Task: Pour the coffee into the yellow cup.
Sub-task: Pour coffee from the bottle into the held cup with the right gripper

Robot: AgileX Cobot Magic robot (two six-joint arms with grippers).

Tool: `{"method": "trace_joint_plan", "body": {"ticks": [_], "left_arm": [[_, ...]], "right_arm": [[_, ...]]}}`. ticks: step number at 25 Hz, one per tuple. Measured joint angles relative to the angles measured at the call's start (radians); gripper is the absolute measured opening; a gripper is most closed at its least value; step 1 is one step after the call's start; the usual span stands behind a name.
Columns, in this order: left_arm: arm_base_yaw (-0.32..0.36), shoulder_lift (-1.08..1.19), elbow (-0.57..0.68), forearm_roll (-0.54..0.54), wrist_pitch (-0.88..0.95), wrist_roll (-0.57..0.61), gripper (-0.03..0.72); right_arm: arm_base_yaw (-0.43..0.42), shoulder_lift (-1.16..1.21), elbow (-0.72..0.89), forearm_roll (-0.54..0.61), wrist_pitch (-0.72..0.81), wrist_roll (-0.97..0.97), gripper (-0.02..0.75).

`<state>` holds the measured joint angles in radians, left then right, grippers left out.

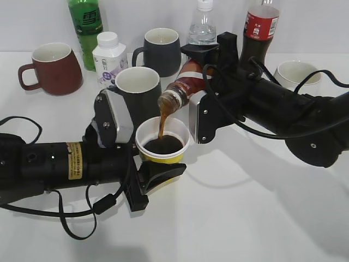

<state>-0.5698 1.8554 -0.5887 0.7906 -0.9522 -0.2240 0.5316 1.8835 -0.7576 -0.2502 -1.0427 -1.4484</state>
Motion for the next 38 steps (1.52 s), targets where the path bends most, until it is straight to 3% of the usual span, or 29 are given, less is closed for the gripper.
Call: {"method": "trace_joint_plan", "body": {"ticks": [23,30,38], "left_arm": [[0.000,0.000,0.000,0.000,-0.030,0.000,0.426],[0.000,0.000,0.000,-0.008,-0.040,0.000,0.425],[0.000,-0.004,0.000,-0.052,-0.040,0.000,0.423]], "right_arm": [[0.000,0.000,0.000,0.001,0.003,-0.012,0.503],[-0.003,0.000,0.000,0.003,0.010,0.114,0.503],[0.000,-0.001,0.000,-0.005,0.011,0.431,0.503]]}}
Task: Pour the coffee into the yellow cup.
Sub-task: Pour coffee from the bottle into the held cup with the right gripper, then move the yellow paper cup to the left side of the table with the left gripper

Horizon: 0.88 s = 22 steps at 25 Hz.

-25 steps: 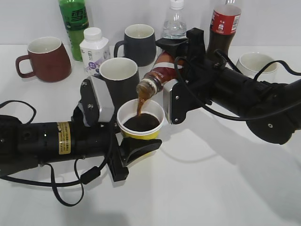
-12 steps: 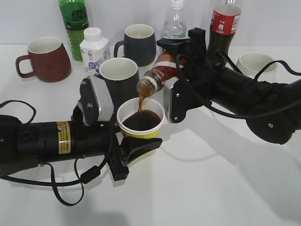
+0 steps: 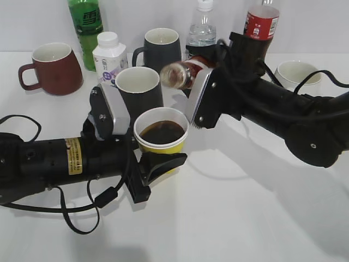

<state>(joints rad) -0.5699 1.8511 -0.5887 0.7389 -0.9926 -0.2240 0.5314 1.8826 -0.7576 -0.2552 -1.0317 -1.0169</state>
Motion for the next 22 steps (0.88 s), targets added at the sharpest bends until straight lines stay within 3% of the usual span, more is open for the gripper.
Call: {"method": "trace_joint_plan", "body": {"ticks": [5,10,16,22], "left_arm": [[0.000,-0.001,0.000,-0.021,0.000,0.000,0.423],[0.000,-0.033,0.000,-0.041,0.006,0.000,0.423],[0.000,-0.082,0.062,-0.156,0.004,0.000,0.418],[0.049,-0.153,0.127,-0.174,0.004,0.000,0.413]], "right_arm": [[0.000,0.000,0.000,0.020,0.000,0.251,0.503],[0.000,0.000,0.000,0.148,0.000,0.396,0.503],[0.000,0.000,0.000,0.247,0.007,0.568,0.503],[0.000,0.000,0.000,0.318,0.064,0.710,0.503]]}}
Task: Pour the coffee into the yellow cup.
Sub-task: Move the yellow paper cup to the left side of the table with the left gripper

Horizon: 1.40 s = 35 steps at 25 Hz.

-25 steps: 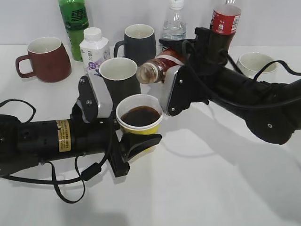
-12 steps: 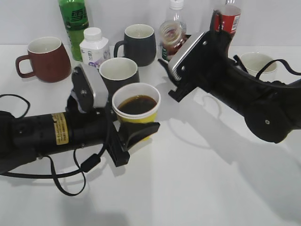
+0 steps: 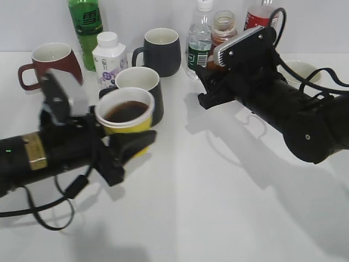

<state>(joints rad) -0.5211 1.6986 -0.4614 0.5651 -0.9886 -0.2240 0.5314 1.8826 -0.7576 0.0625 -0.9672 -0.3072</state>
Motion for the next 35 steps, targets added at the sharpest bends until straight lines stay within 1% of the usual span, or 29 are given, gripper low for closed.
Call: {"method": "trace_joint_plan", "body": {"ticks": [5,8,14,18,21,24,29,35], "left_arm": [[0.082,-0.086,0.067,-0.005,0.001,0.000,0.405],[0.144,-0.133,0.094,-0.006,0.010,0.000,0.403],[0.243,-0.154,0.097,-0.014,0.090,0.000,0.403],[0.297,-0.154,0.097,-0.083,0.091,0.001,0.402],[0.331,-0.153,0.097,-0.159,0.093,0.046,0.401],[0.350,-0.131,0.085,-0.199,0.091,0.072,0.401],[0.354,-0.023,0.005,-0.216,0.083,0.080,0.401],[0.354,0.127,-0.061,-0.223,-0.012,0.096,0.400]], "right_arm": [[0.000,0.000,0.002,0.035,0.058,0.073,0.503],[0.000,0.000,0.007,0.059,0.078,0.090,0.503],[0.000,0.000,0.007,0.106,0.118,0.094,0.503],[0.000,0.000,0.007,0.107,0.118,0.095,0.503],[0.000,0.000,0.007,0.109,0.118,0.095,0.503],[0.000,0.000,0.007,0.110,0.118,0.095,0.503],[0.000,0.000,0.007,0.110,0.118,0.095,0.503],[0.000,0.000,0.007,0.110,0.118,0.095,0.503]]}}
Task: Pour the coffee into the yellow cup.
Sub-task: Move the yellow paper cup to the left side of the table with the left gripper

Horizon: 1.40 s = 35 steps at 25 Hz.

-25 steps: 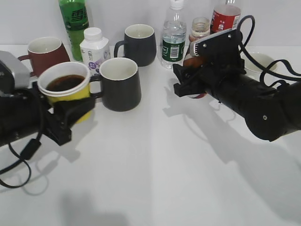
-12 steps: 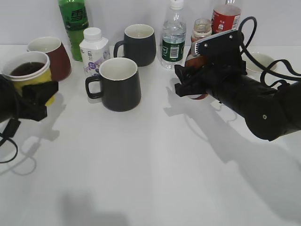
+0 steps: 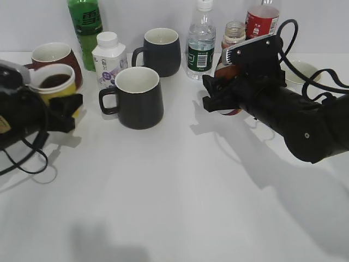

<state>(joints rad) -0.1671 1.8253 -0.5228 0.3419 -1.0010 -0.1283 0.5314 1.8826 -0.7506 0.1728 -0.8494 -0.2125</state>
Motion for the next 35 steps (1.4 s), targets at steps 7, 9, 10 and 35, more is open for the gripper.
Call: {"method": "trace_joint_plan", "body": {"ticks": [7,9,10,35], "left_arm": [[0.000,0.139,-0.013,-0.005,-0.114,0.044,0.400],[0.000,0.151,-0.016,-0.006,-0.136,0.071,0.410],[0.000,0.153,-0.016,-0.006,-0.140,0.080,0.424],[0.000,0.154,0.039,-0.106,-0.176,0.093,0.617]], "right_arm": [[0.000,0.000,0.000,0.001,0.000,0.000,0.503],[0.000,0.000,0.000,0.001,0.000,0.000,0.503],[0.000,0.000,0.000,0.001,0.000,0.000,0.503],[0.000,0.046,0.002,0.001,-0.050,0.000,0.503]]}}
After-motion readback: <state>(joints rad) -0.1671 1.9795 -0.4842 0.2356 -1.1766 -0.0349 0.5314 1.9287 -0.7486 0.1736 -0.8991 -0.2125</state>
